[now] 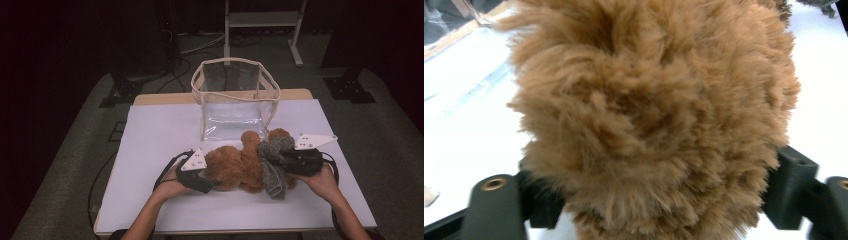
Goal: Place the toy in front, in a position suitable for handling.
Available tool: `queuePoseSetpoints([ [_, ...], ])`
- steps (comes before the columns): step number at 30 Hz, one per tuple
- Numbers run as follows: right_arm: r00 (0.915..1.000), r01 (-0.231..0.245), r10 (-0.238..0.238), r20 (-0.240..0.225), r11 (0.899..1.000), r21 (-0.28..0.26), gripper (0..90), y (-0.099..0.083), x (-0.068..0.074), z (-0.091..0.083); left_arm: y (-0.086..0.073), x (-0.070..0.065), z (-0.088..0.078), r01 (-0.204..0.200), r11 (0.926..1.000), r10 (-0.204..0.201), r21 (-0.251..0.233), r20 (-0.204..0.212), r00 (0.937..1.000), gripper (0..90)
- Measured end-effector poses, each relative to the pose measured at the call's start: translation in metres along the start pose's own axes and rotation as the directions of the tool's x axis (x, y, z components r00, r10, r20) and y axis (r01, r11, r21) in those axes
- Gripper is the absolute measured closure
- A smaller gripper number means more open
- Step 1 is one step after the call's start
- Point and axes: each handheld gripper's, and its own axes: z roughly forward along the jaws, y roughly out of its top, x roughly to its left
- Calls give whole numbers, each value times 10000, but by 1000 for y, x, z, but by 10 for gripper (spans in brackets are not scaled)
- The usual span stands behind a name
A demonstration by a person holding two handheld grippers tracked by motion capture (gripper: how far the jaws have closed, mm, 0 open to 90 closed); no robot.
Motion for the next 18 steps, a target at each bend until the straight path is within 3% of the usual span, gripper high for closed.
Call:
queuePoseSetpoints([
  [5,9994,-284,288,170,9993,-238,672,-4,-8,-13,4,3,-9,179,9992,-183,-352,-90,9998,295],
  [10,9944,-944,964,437,9945,-446,675,-19,-22,-27,6,9,-19,497,9960,-505,-746,-89,9987,351],
  [14,9942,-1041,1053,198,9931,-532,677,-26,-17,-28,4,9,-18,375,9981,-383,-491,-145,9992,357],
  [18,9921,-1215,1227,262,9917,-432,678,-35,-18,-34,0,10,-16,596,9971,-596,-467,-5,9982,335],
])
